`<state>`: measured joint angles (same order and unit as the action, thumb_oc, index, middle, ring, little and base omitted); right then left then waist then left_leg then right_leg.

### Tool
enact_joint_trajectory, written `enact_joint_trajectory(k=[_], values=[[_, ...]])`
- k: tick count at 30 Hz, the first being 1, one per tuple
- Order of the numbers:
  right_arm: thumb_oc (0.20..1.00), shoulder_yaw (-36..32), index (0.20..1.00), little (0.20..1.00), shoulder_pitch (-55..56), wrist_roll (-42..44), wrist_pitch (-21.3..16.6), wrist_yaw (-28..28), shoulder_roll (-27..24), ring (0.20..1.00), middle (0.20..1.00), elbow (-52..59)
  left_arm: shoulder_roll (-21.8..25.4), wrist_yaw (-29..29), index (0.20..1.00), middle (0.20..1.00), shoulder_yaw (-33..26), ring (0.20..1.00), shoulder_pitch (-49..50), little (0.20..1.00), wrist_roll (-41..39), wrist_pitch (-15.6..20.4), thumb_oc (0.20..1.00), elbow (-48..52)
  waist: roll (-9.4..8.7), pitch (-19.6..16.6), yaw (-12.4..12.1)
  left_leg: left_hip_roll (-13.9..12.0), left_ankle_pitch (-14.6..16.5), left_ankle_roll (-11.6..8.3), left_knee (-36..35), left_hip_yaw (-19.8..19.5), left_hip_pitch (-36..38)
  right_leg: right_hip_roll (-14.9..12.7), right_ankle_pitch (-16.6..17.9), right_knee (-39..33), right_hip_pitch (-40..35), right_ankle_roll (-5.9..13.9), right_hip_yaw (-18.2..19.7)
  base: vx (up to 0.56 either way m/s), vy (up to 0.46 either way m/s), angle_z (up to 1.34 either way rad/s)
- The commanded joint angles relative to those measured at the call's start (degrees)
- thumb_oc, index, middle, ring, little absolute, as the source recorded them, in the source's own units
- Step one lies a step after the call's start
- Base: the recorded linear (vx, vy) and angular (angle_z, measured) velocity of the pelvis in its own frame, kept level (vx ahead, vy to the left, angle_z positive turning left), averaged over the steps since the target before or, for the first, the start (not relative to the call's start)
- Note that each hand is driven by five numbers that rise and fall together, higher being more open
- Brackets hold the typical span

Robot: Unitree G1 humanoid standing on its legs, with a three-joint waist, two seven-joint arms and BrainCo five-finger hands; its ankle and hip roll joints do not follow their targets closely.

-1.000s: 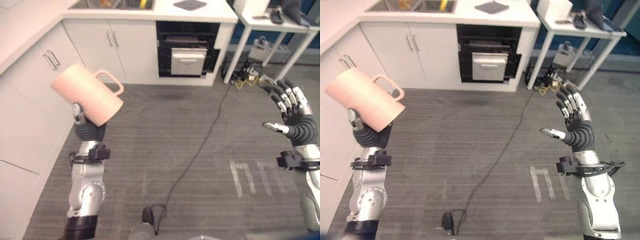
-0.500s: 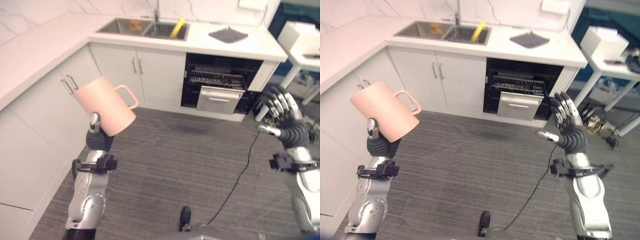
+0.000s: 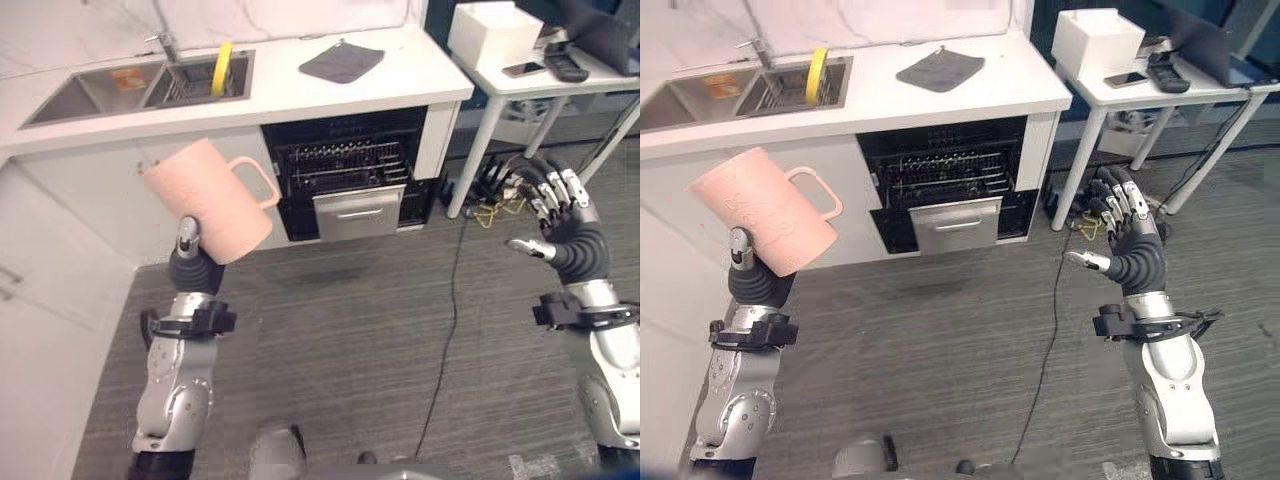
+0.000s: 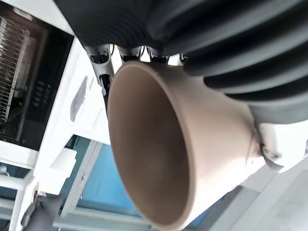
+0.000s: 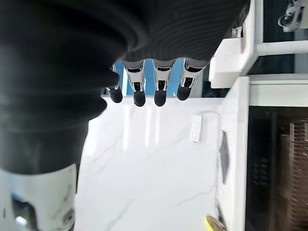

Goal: Place the dishes in the dishwasher.

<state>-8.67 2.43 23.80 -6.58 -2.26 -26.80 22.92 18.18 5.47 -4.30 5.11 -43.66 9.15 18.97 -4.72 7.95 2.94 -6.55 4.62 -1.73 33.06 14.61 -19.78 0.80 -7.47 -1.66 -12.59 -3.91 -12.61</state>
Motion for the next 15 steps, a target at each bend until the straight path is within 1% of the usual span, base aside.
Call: enact_joint_trajectory(k=[1,2,3,6,7,9,12,14,15], values=[[1.0,-0.5,1.0,1.0,-0.9,0.1,-1.6,0.1,-2.6,1.0,1.0,2.1,2.6,0.6,0.2,0.2,-1.8,0.2,-0.5,0.2,2.3,5.7,0.2,1.9,4.33,-1.7,-0.5,-1.2,-9.9,-4.66,-32.9,-1.4,17.8,-4.4,6.9,-3.3,5.5,9.03,3.2,0.3,0.3,-0.69],[1.0,-0.3,1.0,1.0,-0.6,-0.2,-1.8,-0.1,-2.4,1.0,1.0,2.3,2.6,0.3,0.2,0.2,-1.5,0.2,-0.9,0.2,2.4,5.9,0.2,1.9,4.69,-1.7,-0.5,-1.7,-11.6,-5.21,-36.1,-0.5,18.0,-4.6,6.3,-3.3,5.0,9.37,2.7,0.26,0.383,-1.05],[1.0,0.1,1.0,1.0,-1.4,-1.0,-2.3,0.4,-3.1,1.0,1.0,1.8,2.4,-0.4,0.2,0.2,0.0,0.2,-2.9,0.2,3.3,6.4,0.2,1.2,4.67,-2.4,-0.5,-2.2,-10.7,-5.13,-37.9,1.5,18.4,-5.7,5.5,-3.3,4.0,10.06,0.5,0.17,0.349,-0.84],[1.0,-1.0,1.0,1.0,-1.5,1.6,-1.8,0.0,-3.9,1.0,1.0,2.5,3.0,-1.1,0.2,0.2,0.2,0.2,-3.7,0.2,4.1,7.6,0.2,0.5,4.59,-3.7,-0.2,-0.8,-8.9,-4.27,-38.1,0.5,19.9,-6.5,5.9,-3.3,3.8,10.82,-0.3,0.13,0.279,-0.38],[1.0,-1.8,1.0,1.0,-1.5,1.7,-1.8,-0.3,-3.9,1.0,1.0,3.1,3.2,-0.9,0.2,0.2,-0.4,0.2,-5.3,0.2,3.5,7.3,0.2,0.0,4.44,-4.4,0.0,0.2,-7.4,-3.42,-38.1,0.3,21.3,-7.5,6.4,-3.1,3.6,11.36,-1.2,0.15,0.291,-0.37],[1.0,-1.8,1.0,1.0,-1.9,1.8,-2.1,-0.3,-3.5,1.0,1.0,3.2,3.1,-1.1,0.2,0.2,-0.5,0.2,-6.7,0.2,3.4,7.1,0.2,-0.2,4.27,-4.4,0.0,1.0,-6.7,-2.7,-38.1,0.2,22.0,-8.3,6.1,-1.5,3.7,11.9,-1.9,0.12,0.251,0.53],[1.0,-1.2,1.0,1.0,-2.9,2.7,-3.0,-0.7,-2.8,1.0,1.0,3.0,3.0,-1.6,0.2,0.2,0.1,0.2,-8.6,0.2,3.7,6.2,0.2,-0.6,3.7,-4.5,-0.2,2.1,-6.0,-1.57,-38.1,-0.1,22.5,-9.3,6.2,4.0,5.1,12.83,-2.7,0.1,0.197,0.52],[1.0,-1.1,1.0,1.0,-3.0,1.8,-2.9,-1.4,-1.9,1.0,1.0,3.6,3.0,-0.4,0.2,0.2,0.7,0.2,-9.0,0.2,6.1,5.7,0.2,-0.2,3.4,-4.2,-0.6,2.9,-5.6,-0.45,-38.1,-0.9,22.9,-9.7,7.2,11.0,7.7,13.7,-3.0,0.13,0.234,0.78],[1.0,-1.4,1.0,1.0,-2.7,1.2,-2.5,-2.0,-1.6,1.0,1.0,3.6,3.2,-0.2,0.2,0.2,0.8,0.2,-8.9,0.2,6.9,5.5,0.2,0.3,3.4,-4.1,-0.7,3.2,-5.5,-0.04,-38.1,-1.6,23.0,-9.7,7.4,14.5,9.2,13.8,-2.7,0.16,0.25,0.49]])
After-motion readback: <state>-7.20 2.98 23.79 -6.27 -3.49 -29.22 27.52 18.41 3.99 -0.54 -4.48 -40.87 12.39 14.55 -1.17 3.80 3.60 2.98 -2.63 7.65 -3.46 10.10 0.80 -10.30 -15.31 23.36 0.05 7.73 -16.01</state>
